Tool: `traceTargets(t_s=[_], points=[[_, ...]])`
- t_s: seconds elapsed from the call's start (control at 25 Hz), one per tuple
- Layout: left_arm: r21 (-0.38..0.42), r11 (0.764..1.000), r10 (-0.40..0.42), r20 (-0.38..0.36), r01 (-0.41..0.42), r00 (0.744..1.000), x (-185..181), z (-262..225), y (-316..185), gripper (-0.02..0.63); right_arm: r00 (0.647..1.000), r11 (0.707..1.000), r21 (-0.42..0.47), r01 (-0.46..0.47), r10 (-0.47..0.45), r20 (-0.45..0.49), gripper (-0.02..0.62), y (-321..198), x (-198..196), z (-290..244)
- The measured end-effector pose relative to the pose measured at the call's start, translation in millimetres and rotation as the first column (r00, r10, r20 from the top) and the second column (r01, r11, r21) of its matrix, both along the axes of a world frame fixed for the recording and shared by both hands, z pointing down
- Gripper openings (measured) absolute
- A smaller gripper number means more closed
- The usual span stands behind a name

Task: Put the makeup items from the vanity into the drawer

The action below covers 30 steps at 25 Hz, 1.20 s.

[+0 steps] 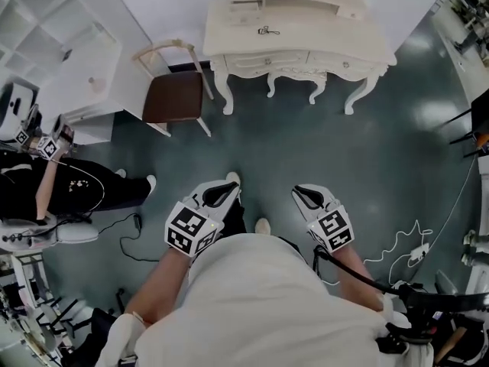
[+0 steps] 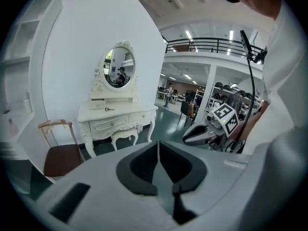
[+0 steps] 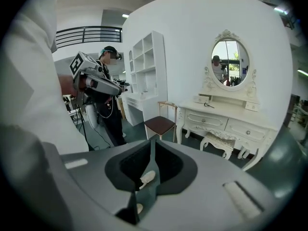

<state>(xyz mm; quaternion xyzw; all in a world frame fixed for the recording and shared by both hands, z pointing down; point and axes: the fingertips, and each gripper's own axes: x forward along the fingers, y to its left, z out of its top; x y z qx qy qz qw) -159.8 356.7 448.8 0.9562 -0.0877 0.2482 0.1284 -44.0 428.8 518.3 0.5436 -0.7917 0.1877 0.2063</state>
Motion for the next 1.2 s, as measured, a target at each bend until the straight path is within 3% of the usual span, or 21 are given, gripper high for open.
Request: traceTargets(t_s=[0.32,0.6,0.88,1.04,1.2], points=[[-0.025,0.997,0.07,-0.074,-0.072,0.995,65.6,4.5,-75.3,0.002,0.997,0.997,-0.026,-0.067,0.066,-0.031,0.029,-63.9,54.6,7.0],[0.006,0.994,0.109,-0.139,-0.11,0.984,122.2,-21.8,-178.6,0.002,0.995,0.998,-0.014,-0.068,0.067,-0.078,0.026,-177.2,117.6,-12.0],[-0.008,0.998,0.053,-0.107,-0.054,0.993,117.1,-13.1,-284.8,0.002,0.991,1.0,0.024,-0.014,0.017,-0.131,0.026,-313.6,145.9,-23.3],[-0.056,0.998,0.013,-0.124,-0.02,0.992,111.8,-14.8,-333.8,0.002,0.988,1.0,-0.005,0.007,-0.008,-0.152,0.026,-374.7,151.6,-24.5],[-0.067,0.997,-0.056,-0.139,0.047,0.989,124.7,-13.9,-380.5,0.002,0.983,0.999,-0.021,0.045,-0.048,-0.178,0.031,-435.7,182.4,-8.9]])
